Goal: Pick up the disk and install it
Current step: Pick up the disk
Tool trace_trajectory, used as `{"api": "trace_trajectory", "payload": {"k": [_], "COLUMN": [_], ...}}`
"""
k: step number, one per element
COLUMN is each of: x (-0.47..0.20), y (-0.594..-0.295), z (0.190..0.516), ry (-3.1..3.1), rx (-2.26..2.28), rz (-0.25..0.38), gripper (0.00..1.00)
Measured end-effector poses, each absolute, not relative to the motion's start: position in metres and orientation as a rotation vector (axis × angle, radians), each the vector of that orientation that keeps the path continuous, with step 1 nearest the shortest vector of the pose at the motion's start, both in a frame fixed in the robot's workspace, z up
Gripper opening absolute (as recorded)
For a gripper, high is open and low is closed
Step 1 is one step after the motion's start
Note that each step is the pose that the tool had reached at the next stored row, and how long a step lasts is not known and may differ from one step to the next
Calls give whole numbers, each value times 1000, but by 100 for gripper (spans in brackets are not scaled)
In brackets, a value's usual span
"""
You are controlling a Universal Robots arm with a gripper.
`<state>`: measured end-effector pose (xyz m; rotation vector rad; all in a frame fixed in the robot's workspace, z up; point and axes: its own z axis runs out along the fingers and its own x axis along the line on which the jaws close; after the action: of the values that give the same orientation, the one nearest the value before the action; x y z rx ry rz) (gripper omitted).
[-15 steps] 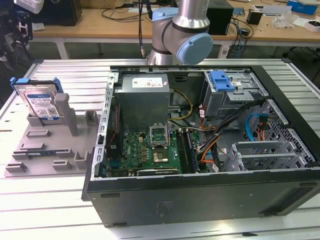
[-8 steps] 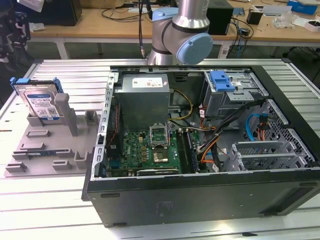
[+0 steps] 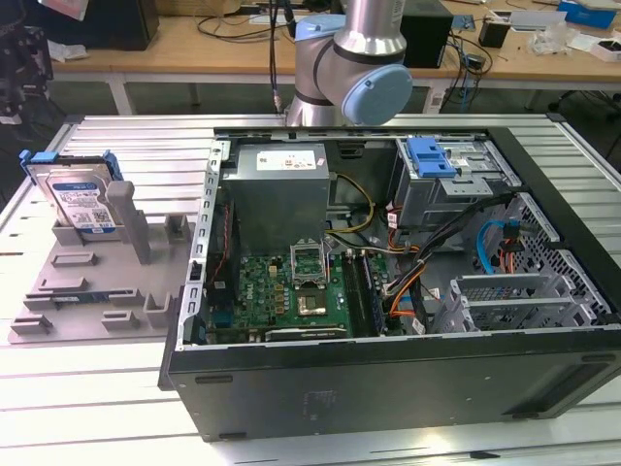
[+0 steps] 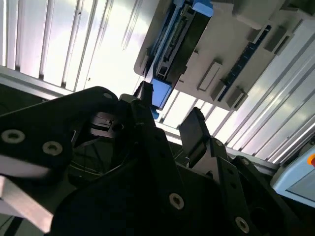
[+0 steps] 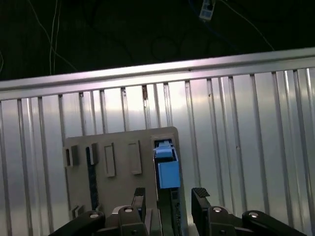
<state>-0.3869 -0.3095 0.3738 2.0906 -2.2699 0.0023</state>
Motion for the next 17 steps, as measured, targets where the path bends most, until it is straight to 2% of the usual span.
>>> {"api": "trace_trajectory", "payload": {"k": [7, 12, 17], "x": [-387, -387, -388], "y": [-309, -310, -309], "z": [373, 373, 373], "ry": [-2239, -2265, -2252], "rx": [2127, 2150, 2168], "rz": [10, 63, 66], "gripper": [50, 50, 50]}}
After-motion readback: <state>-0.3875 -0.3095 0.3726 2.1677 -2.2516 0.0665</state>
